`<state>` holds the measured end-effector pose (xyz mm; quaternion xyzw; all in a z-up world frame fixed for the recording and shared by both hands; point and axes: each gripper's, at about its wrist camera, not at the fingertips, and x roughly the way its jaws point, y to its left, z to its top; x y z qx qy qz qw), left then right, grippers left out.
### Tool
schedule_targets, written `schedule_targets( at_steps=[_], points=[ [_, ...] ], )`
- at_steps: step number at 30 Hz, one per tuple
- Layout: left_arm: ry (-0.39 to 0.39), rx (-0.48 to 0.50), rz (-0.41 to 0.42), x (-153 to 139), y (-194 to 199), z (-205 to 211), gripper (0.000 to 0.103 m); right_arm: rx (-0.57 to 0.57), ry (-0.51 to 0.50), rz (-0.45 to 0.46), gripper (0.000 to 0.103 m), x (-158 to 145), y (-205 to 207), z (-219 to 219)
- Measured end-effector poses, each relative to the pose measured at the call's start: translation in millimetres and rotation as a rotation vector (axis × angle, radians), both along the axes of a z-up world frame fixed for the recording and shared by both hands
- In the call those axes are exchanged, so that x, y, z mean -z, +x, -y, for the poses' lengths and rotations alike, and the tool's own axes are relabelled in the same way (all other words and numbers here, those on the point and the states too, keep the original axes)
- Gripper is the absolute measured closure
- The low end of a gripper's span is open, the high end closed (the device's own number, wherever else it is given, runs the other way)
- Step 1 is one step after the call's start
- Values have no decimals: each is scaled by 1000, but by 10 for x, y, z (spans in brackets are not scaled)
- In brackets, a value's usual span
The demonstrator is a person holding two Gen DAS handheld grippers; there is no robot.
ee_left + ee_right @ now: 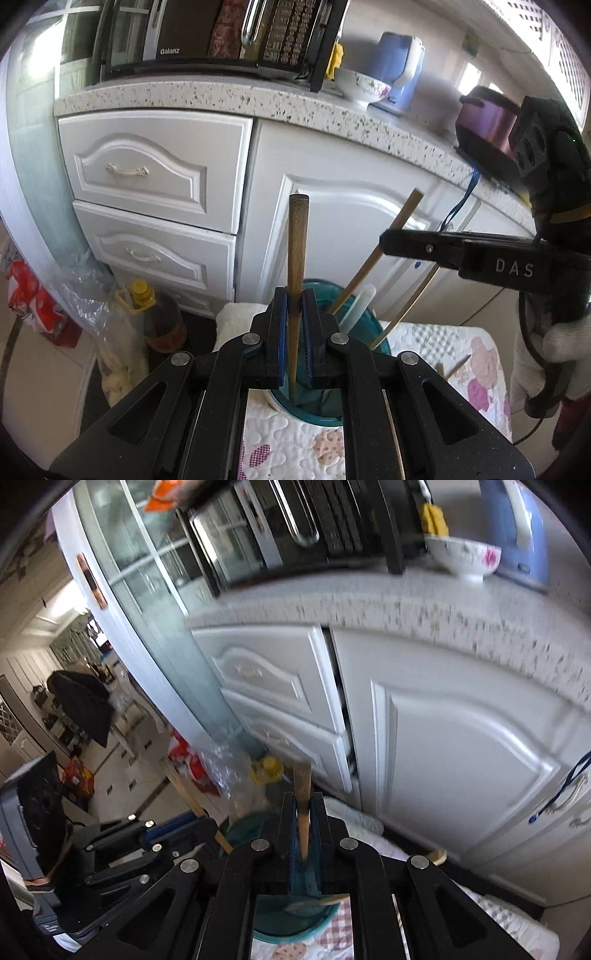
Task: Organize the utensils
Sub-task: 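Lift the chopstick with the left tool and lower it into the teal holder, then open the left tool to release the chopstick and withdraw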
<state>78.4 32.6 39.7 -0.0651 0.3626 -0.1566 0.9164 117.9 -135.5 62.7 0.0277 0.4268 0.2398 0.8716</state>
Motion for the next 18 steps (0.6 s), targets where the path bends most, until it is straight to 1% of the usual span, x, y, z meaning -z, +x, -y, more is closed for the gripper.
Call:
schedule_targets(
  at_steps=[1, 2, 3, 4, 5, 6, 7, 8, 10, 12, 15, 18],
  points=[
    [3, -5, -2, 6, 1, 2, 96, 2, -7, -10, 96, 26, 5, 13],
    [2, -7, -8, 8, -2, -3, 96, 5, -14, -13, 91, 39, -5, 37],
    [-8, -9, -14, 11, -4, -14, 96, 7, -15, -10, 83, 35, -19, 66],
    [-11, -11, -20, 9, -5, -19, 95, 11, -8, -9, 63, 19, -41, 106],
    [-11, -13, -23, 3, -11, -24, 92, 15, 6, -10, 60, -1, -68, 149],
    [-13, -16, -25, -1, -16, -27, 90, 14, 19, -10, 60, -30, -99, 183],
    [-17, -19, -25, -7, -27, -34, 84, 10, 22, -7, 60, -62, -130, 207],
    [-21, -21, -26, -10, -41, -40, 81, 9, 16, 0, 60, -82, -158, 220],
    [-26, -21, -27, -24, -77, -41, 79, 7, 11, 16, 60, -141, -241, 244],
    [-28, -22, -22, -43, -127, -38, 73, 3, 16, 23, 60, -185, -312, 260],
    [-20, -21, -17, -76, -217, -12, 72, 8, 6, 49, 60, -260, -448, 322],
    [-4, -21, -2, -116, -315, 39, 72, 22, 6, 55, 60, -288, -559, 392]
  ],
)
